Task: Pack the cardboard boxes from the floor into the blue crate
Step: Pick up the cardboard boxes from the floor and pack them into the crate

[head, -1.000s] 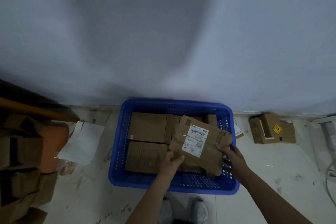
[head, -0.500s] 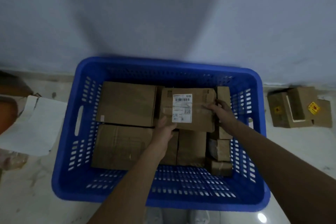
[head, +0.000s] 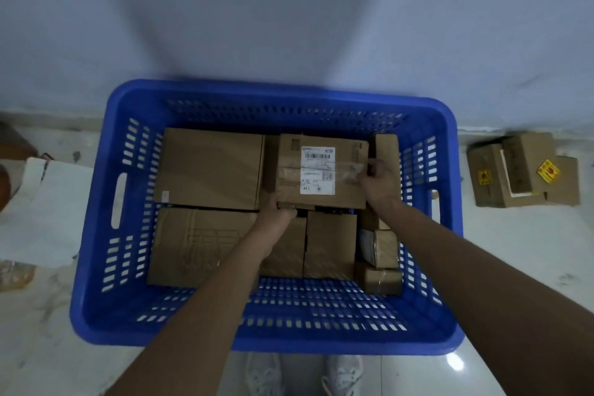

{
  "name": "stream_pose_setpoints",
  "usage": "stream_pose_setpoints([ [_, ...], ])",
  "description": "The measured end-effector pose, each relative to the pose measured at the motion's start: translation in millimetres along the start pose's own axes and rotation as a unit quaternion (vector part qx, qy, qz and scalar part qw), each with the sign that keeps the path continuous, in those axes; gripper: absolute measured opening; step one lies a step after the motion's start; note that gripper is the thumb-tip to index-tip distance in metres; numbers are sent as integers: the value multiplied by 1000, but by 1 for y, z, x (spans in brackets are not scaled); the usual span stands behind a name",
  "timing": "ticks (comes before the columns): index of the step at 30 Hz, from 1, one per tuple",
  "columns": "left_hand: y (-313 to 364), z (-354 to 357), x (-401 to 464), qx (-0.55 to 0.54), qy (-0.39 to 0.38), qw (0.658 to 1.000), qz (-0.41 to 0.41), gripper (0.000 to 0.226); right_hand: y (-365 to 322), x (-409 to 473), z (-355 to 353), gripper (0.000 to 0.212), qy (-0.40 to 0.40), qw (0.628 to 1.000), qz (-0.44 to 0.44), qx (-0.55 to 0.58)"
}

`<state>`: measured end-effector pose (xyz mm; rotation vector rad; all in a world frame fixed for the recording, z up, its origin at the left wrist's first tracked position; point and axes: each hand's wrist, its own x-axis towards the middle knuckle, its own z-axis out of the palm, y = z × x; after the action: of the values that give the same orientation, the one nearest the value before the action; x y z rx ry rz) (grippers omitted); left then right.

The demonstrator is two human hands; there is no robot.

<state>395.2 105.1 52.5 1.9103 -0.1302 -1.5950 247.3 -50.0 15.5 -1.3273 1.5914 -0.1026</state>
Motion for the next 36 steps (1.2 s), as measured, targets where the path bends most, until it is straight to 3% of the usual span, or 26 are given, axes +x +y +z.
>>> stream_pose_setpoints([
  [10,1,16,-89,52,6,999,-13,66,15,-113,-28,64,-36,998,31,46],
  [15,-1,12,-149,63,2,998,-4,54,5,-180,-77,62,-9,997,57,55],
  [20,5,19,-209,53,-4,998,-35,50,-5,-240,-133,80,2,995,76,62],
  [24,26,39,-243,37,-3,996,-81,50,-11,-269,-179,81,5,993,79,90],
  [30,58,114,-268,34,-8,998,-61,40,22,-275,-251,73,5,993,84,84],
  [36,81,249,-263,33,7,999,-15,21,79,-235,-355,76,-4,987,114,116],
])
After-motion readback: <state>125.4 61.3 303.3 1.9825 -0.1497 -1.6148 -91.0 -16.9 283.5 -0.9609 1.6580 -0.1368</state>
